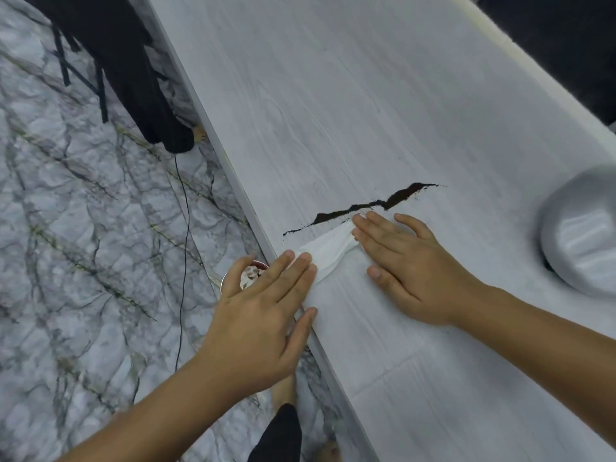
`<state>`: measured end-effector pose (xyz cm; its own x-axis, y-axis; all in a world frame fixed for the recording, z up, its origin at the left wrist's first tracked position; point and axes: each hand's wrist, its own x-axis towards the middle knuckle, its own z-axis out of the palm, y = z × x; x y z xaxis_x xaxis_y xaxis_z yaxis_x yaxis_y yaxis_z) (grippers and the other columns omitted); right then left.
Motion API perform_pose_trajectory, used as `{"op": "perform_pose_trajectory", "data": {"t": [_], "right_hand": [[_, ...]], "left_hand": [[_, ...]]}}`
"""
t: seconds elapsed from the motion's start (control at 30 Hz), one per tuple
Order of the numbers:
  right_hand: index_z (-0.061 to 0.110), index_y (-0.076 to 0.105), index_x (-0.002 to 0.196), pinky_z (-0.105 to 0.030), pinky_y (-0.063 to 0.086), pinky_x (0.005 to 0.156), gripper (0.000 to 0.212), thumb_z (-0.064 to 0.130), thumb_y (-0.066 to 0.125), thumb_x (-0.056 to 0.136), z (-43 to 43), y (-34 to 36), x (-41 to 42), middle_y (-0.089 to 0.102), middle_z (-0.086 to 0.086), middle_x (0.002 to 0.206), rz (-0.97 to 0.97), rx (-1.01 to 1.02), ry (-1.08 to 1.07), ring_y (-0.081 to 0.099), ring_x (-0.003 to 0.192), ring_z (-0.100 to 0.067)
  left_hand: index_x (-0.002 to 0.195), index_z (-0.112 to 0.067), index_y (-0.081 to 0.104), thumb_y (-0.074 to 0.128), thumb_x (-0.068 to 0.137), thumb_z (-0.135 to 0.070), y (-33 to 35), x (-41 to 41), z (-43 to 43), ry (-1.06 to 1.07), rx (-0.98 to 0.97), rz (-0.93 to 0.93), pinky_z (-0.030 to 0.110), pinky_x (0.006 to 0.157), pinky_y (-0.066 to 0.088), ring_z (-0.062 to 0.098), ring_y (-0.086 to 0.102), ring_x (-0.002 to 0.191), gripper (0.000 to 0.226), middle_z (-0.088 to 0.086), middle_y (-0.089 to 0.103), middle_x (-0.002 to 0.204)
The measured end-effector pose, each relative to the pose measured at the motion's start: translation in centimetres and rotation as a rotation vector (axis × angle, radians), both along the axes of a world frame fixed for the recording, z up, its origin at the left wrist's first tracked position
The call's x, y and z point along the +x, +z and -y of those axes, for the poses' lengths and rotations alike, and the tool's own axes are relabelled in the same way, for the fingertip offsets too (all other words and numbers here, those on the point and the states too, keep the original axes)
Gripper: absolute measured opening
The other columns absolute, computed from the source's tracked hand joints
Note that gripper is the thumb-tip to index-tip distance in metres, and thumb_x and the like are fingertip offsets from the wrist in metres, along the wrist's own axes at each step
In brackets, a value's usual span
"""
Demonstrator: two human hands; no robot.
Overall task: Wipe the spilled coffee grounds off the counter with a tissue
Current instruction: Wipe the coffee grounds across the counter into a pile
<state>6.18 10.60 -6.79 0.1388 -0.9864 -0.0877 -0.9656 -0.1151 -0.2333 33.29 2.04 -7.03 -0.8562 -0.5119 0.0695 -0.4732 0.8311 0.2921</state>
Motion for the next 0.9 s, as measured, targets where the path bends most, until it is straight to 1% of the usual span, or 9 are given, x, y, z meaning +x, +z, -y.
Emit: {"op": "perform_pose_trajectory", "data": {"t": [0.17,0.33,0.43,0.57,0.67,0.73,0.77,0.83,0.9], "right_hand": [[0.014,0.027,0.154,-0.046,0.015,0.122,0.057,0.041,0.022,0.104,-4.9,0.3,2.4,0.018,-0.003,0.164,0.009,0.028,-0.103,0.01,0.152,-0.015],[0.019,0.027,0.155,-0.043,0.014,0.122,0.055,0.041,0.022,0.104,-10.4,0.6,5.1,0.018,0.004,0.164,0.034,0.025,-0.23,0.007,0.152,-0.01],[0.023,0.025,0.155,-0.04,0.009,0.122,0.055,0.043,0.018,0.104,-13.1,1.1,6.7,0.015,0.008,0.164,0.06,0.031,-0.312,0.003,0.151,-0.005],[0.026,0.025,0.155,-0.037,0.006,0.122,0.054,0.043,0.02,0.104,-15.6,1.1,8.1,0.012,0.011,0.164,0.054,0.008,-0.397,0.001,0.151,-0.003],[0.023,0.04,0.149,-0.037,0.017,0.121,0.047,0.032,0.035,0.103,-15.7,0.6,8.2,0.03,0.007,0.16,0.064,-0.065,-0.443,0.018,0.15,-0.008],[0.018,0.054,0.14,-0.039,0.033,0.116,0.045,0.018,0.046,0.096,-15.0,0.3,8.3,0.046,0.003,0.151,0.069,-0.165,-0.501,0.037,0.143,-0.012],[0.015,0.061,0.133,-0.041,0.04,0.111,0.044,0.012,0.047,0.092,-14.6,0.2,8.6,0.053,0.001,0.145,0.063,-0.215,-0.535,0.045,0.138,-0.015],[0.011,0.07,0.121,-0.042,0.048,0.103,0.042,0.007,0.041,0.09,-13.7,-0.2,9.8,0.063,-0.002,0.135,0.029,-0.308,-0.619,0.057,0.127,-0.018],[0.01,0.074,0.113,-0.039,0.049,0.101,0.038,0.008,0.043,0.091,-12.2,-0.3,11.2,0.068,-0.003,0.127,0.007,-0.392,-0.739,0.061,0.121,-0.018]], "left_hand": [[0.134,-0.015,0.063,0.055,0.097,-0.04,-0.1,0.2,-1.3,-0.027,-0.036,-0.064,0.054,0.116,0.025,0.017,0.048,0.138,0.046,0.0,0.055,0.145],[0.115,-0.022,0.075,0.065,0.091,-0.026,-0.7,0.1,-2.6,-0.095,-0.079,-0.241,0.048,0.109,0.033,0.014,0.06,0.126,0.027,-0.007,0.068,0.129],[0.105,-0.025,0.079,0.059,0.089,-0.021,-0.6,-0.5,-2.9,-0.14,-0.059,-0.273,0.042,0.109,0.029,0.011,0.066,0.117,0.026,-0.01,0.073,0.118],[0.096,-0.027,0.08,0.054,0.082,-0.016,-0.8,-1.5,-2.3,-0.258,-0.011,-0.28,0.043,0.113,0.027,0.008,0.069,0.11,0.031,-0.011,0.076,0.11],[0.096,-0.026,0.08,0.069,0.066,0.0,-1.1,-2.5,-0.5,-0.382,0.003,-0.277,0.045,0.112,0.029,0.006,0.069,0.107,0.041,-0.012,0.076,0.107],[0.094,-0.026,0.08,0.08,0.056,0.004,-1.0,-3.5,1.2,-0.498,0.035,-0.277,0.043,0.11,0.032,0.003,0.069,0.102,0.048,-0.012,0.077,0.1],[0.092,-0.026,0.08,0.082,0.054,0.004,-0.9,-4.1,2.2,-0.568,0.05,-0.282,0.041,0.11,0.031,0.001,0.068,0.099,0.048,-0.013,0.077,0.097],[0.091,-0.027,0.079,0.08,0.055,0.002,-0.7,-5.2,3.9,-0.703,0.091,-0.295,0.036,0.114,0.027,-0.001,0.067,0.093,0.047,-0.015,0.076,0.093],[0.092,-0.027,0.08,0.072,0.057,0.001,-0.7,-5.9,5.9,-0.826,0.147,-0.303,0.03,0.117,0.02,-0.002,0.068,0.089,0.046,-0.015,0.076,0.093]]}}
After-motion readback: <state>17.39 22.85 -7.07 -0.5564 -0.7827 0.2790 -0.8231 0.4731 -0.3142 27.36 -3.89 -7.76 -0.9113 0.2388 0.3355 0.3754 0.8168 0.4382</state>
